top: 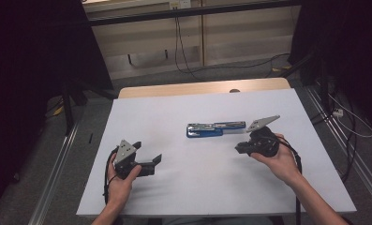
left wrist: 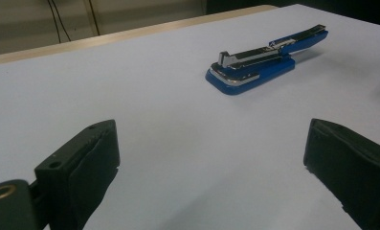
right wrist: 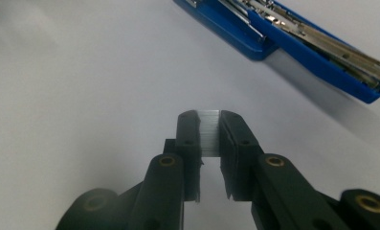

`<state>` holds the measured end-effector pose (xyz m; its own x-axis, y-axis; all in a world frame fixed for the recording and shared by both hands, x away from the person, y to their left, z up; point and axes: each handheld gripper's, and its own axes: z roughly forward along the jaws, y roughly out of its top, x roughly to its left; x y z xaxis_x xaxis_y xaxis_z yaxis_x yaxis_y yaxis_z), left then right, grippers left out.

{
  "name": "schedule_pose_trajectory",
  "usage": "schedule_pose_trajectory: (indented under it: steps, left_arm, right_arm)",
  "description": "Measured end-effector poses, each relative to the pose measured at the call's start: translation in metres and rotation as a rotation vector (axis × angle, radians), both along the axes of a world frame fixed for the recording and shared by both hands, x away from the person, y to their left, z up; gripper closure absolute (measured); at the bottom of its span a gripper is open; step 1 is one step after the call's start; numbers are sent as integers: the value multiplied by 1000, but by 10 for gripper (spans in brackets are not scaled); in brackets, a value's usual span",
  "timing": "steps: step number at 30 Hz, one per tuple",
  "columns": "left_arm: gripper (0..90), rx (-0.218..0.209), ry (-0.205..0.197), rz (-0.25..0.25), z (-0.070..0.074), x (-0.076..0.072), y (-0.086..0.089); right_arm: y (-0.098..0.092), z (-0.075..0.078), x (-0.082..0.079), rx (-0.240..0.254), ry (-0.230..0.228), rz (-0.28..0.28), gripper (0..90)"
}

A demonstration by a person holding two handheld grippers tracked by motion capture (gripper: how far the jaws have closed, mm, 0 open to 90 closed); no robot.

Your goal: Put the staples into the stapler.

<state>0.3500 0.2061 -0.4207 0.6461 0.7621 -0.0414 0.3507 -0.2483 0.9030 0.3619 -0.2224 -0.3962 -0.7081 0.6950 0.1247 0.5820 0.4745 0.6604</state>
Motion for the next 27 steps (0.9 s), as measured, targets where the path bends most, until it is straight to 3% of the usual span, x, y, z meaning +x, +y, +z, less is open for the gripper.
schedule_pose_trajectory:
  steps: [6,27]
  left_arm:
    - [52,0,-3,-1,0,0,1]
    - [52,3,-1,2,0,0,1]
  right_arm:
    - [4,7,6,12,-39,19,795]
    - [12,12,28,8,-74,10,795]
